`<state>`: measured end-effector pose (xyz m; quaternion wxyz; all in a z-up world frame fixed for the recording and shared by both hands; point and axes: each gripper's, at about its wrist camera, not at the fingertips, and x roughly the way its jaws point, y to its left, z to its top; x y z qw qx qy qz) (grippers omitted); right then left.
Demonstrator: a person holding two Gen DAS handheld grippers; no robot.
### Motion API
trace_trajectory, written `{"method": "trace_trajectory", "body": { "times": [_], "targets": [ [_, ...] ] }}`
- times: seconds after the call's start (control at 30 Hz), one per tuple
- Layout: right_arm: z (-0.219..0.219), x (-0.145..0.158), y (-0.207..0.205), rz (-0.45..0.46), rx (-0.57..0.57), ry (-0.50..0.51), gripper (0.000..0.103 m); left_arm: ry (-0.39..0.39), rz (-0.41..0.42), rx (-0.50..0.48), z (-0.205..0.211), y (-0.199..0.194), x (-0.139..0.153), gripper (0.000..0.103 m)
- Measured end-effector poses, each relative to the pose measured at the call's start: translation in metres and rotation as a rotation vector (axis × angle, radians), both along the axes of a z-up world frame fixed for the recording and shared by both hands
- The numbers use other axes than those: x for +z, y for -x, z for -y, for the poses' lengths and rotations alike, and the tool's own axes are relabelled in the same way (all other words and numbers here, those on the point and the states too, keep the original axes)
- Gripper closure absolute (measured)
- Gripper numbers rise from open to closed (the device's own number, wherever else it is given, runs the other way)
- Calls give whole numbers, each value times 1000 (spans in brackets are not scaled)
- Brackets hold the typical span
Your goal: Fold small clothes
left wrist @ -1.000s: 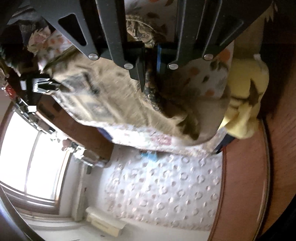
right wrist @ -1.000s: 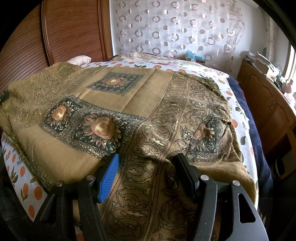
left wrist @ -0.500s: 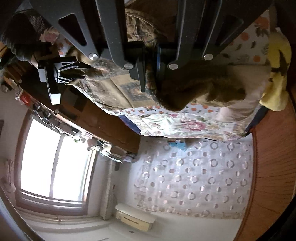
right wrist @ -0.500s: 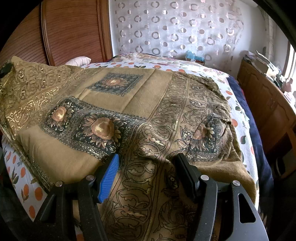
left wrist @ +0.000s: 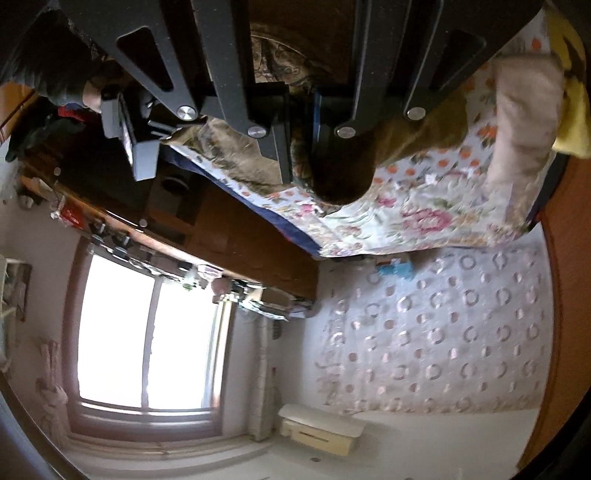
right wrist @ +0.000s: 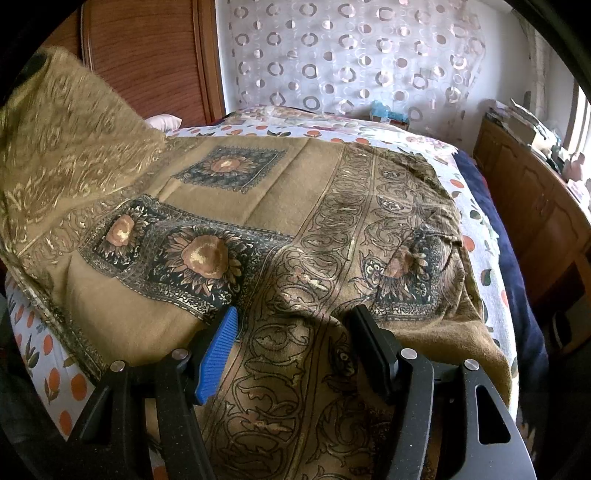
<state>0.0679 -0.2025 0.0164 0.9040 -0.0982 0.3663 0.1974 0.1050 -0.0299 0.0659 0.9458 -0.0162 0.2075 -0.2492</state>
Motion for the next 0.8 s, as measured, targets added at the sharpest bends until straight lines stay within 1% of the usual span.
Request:
{"method": "trace_trajectory", "body": {
  "times": [0.1,0.27,0.4,0.43,0.5,0.53,0.57,0.6,0.67,0.73,0.8],
  "targets": [
    [0,0,0,0,-2,-5,38,-10,-6,-37,18,-6,4,94],
    [1,-1,1,0,-5,-13,38,-22,-30,-90,43,-11,-2,94],
    [2,-1,1,0,-6,-19,38,-84,-74,-84,66,-17,-20,94],
    [2,-1,1,0,-7,-22,38,-92,-87,-86,67,-17,-24,90],
    [3,0,2,-1,-10,-33,38,-91,-109,-99,67,-16,-30,76],
    [4,0,2,-1,-12,-40,38,-85,-112,-94,65,-14,-33,60],
    [5,0,2,-1,-15,-47,38,-79,-110,-81,62,-11,-35,55],
    [7,1,2,0,-17,-58,38,-77,-107,-69,59,-8,-36,52],
    [11,2,3,7,-26,-82,38,-73,-110,-57,54,-1,-40,41],
    [17,5,6,28,-52,-97,38,-74,-102,-36,45,5,-42,37],
    [24,11,10,63,-90,-104,38,-80,-92,-14,39,11,-45,34]
  ]
}}
